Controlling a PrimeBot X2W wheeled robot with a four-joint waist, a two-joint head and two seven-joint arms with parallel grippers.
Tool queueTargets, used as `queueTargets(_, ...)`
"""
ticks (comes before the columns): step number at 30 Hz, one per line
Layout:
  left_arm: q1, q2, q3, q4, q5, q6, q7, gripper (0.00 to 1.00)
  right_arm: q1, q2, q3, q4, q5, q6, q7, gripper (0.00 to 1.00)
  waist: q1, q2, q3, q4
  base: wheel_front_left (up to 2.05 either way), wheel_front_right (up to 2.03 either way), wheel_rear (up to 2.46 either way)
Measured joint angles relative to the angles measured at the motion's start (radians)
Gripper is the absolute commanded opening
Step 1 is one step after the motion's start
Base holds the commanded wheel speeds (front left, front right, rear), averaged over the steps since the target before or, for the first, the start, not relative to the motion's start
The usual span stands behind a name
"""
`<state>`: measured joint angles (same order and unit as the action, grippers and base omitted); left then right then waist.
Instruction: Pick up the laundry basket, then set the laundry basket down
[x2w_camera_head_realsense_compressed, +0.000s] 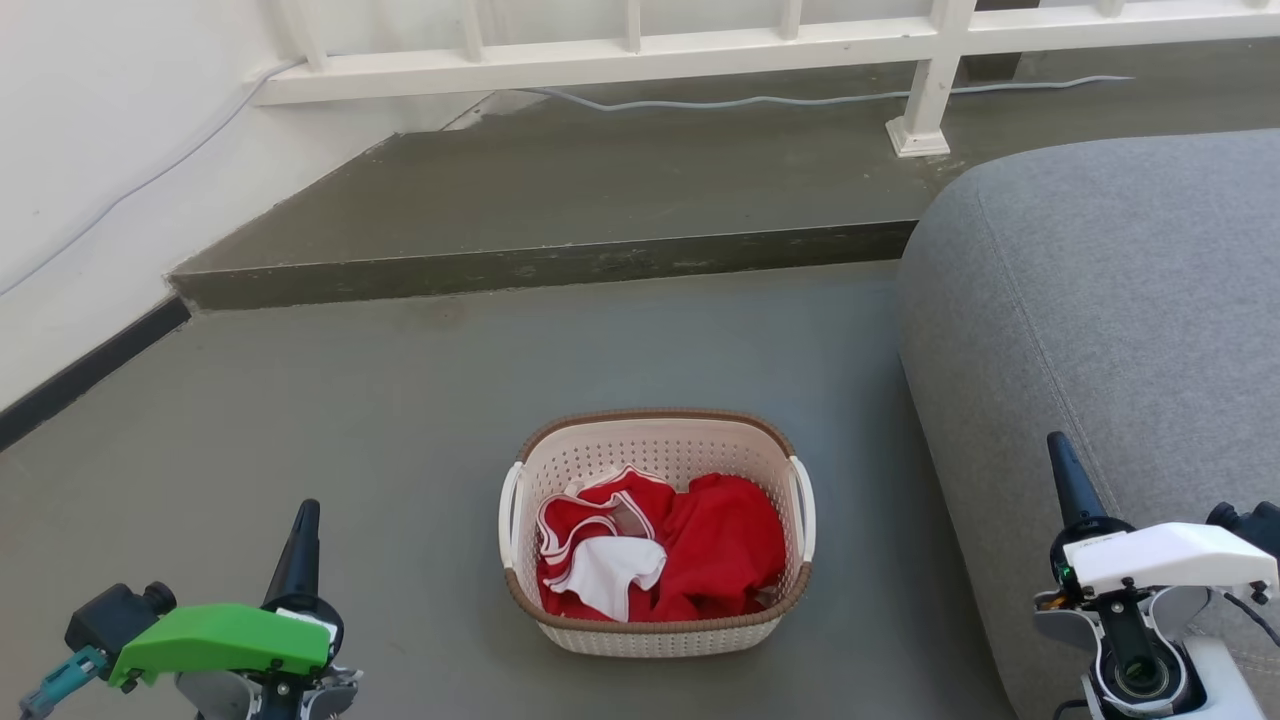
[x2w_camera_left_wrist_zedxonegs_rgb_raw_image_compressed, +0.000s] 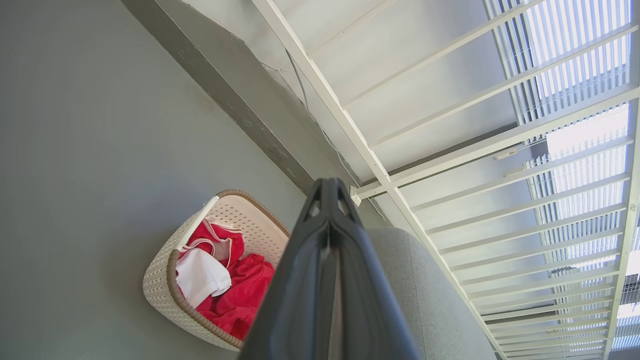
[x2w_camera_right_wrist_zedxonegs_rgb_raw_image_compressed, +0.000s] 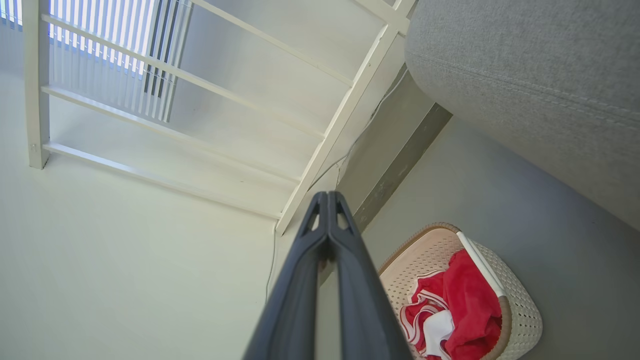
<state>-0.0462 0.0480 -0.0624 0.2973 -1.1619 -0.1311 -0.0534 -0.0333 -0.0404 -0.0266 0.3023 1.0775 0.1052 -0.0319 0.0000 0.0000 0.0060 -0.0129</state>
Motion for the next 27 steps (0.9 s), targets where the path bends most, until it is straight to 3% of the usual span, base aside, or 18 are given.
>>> queueTargets(27,-0.002,0.003,0.064,-0.012,-0.319,0.000,0.085,0.00,-0.020,0.002,-0.072,-0.010,0.350,0.009,0.096,0.00,0.0000,0.0000,-0.002,0.009,0.00,0.00,0.00)
